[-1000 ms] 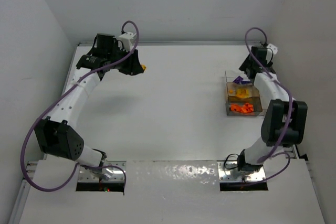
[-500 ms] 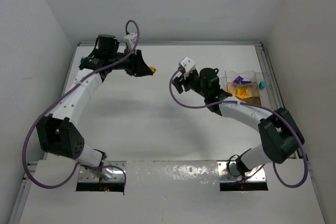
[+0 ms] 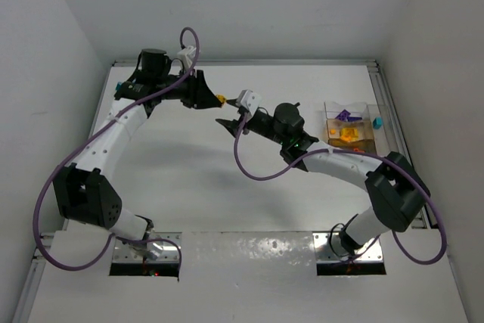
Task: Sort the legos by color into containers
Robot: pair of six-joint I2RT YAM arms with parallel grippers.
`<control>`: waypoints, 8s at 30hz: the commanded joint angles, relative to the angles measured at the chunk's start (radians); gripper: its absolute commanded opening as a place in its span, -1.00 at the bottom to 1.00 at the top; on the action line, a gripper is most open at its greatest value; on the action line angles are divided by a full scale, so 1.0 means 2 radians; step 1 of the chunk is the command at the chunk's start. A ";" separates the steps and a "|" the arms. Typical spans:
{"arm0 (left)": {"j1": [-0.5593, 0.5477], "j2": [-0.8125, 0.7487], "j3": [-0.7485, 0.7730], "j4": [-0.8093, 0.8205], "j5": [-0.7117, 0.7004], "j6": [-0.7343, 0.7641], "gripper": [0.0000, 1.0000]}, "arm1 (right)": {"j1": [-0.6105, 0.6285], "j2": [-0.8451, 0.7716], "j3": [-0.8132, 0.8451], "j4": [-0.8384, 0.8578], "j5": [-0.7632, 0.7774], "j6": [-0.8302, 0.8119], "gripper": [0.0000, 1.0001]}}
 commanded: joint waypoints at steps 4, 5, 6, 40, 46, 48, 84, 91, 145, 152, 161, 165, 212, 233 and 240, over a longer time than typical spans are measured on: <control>-0.006 0.001 0.024 0.014 0.009 0.003 -1.00 | 0.015 0.011 0.035 0.037 0.021 -0.024 0.04; -0.007 0.000 0.024 0.010 0.008 0.005 -1.00 | 0.016 0.017 0.037 0.036 0.035 -0.037 0.04; -0.008 0.000 0.024 0.009 0.008 0.007 -1.00 | 0.017 0.019 0.040 0.036 0.040 -0.039 0.05; -0.010 0.003 0.040 -0.003 -0.050 0.002 1.00 | 0.010 0.007 0.031 0.010 0.188 -0.042 -1.00; -0.010 0.014 0.083 -0.045 -0.147 0.017 1.00 | -0.080 -0.029 0.079 -0.268 0.386 0.075 -1.00; -0.010 0.014 0.089 -0.058 -0.209 0.029 1.00 | -0.132 -0.032 0.104 -0.432 0.422 0.171 -1.00; 0.013 0.008 -0.067 -0.016 -0.688 0.127 1.00 | -0.364 0.096 0.169 -0.628 0.366 0.236 0.19; 0.013 0.010 -0.055 -0.021 -0.684 0.127 1.00 | -0.364 0.081 0.175 -0.626 0.374 0.215 0.18; 0.174 0.507 0.451 -0.001 -0.583 0.022 0.43 | -0.129 0.011 0.166 -0.530 0.293 0.151 -0.18; 0.174 0.505 0.432 -0.009 -0.571 0.011 -0.10 | -0.128 0.012 0.169 -0.531 0.293 0.143 -0.18; 0.174 0.513 0.426 -0.011 -0.573 0.012 -0.04 | -0.129 0.009 0.174 -0.535 0.307 0.125 -0.17; 0.174 0.516 0.419 -0.015 -0.575 0.013 -0.02 | -0.128 0.008 0.174 -0.540 0.311 0.120 -0.16; -0.033 0.186 0.310 -0.076 -0.237 -0.051 -1.00 | -0.047 0.069 0.185 -0.125 0.137 0.471 0.34; -0.039 0.171 0.297 -0.085 -0.227 -0.064 -1.00 | -0.046 0.158 0.269 -0.146 0.175 0.501 0.02; -0.039 0.172 0.302 -0.081 -0.230 -0.061 -1.00 | -0.047 0.162 0.280 -0.188 0.192 0.498 0.00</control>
